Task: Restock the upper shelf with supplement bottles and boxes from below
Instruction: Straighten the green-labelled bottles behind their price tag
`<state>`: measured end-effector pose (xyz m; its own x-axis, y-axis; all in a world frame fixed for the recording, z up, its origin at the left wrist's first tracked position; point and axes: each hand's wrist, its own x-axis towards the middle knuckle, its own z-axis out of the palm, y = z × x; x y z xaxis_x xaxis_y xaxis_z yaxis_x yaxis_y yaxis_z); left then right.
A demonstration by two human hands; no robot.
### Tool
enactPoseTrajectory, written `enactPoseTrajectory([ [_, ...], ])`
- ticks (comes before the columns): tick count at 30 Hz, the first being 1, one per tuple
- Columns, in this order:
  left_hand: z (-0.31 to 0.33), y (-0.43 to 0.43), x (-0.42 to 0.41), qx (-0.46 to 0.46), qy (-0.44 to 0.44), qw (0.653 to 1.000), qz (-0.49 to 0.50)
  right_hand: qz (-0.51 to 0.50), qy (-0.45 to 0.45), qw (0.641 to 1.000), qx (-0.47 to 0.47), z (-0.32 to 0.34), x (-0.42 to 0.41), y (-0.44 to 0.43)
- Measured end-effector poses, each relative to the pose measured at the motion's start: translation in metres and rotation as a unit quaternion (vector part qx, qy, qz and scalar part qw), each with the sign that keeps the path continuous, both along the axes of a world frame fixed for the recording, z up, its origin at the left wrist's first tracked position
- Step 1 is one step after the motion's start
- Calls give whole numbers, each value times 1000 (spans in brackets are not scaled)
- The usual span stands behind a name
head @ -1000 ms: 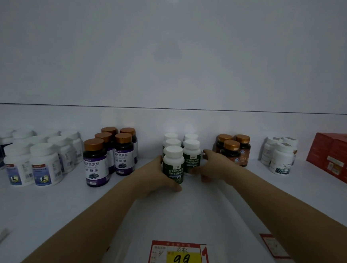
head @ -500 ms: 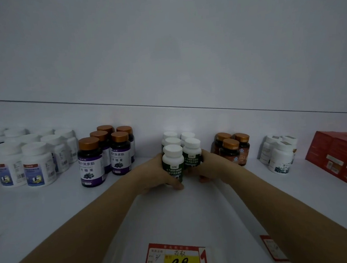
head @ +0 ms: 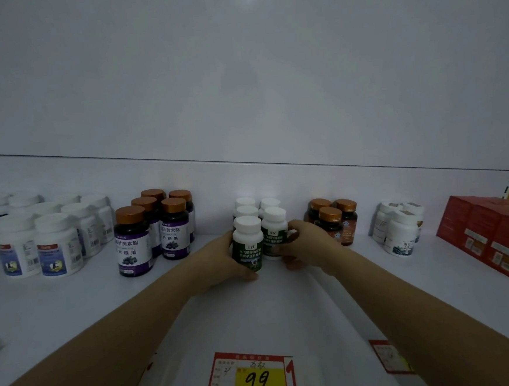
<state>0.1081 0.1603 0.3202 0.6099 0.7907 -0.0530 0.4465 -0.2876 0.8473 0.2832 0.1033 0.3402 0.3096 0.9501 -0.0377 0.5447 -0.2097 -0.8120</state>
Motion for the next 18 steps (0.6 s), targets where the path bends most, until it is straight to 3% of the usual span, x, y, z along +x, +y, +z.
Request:
enactPoseTrajectory([
  [12, 1, -4, 2, 50, -21, 998, 14, -19, 31, 999, 6, -1, -4, 2],
  [18, 0, 1, 4, 9, 4, 1000, 9, -20, 25, 999, 6, -3, -5, 2],
])
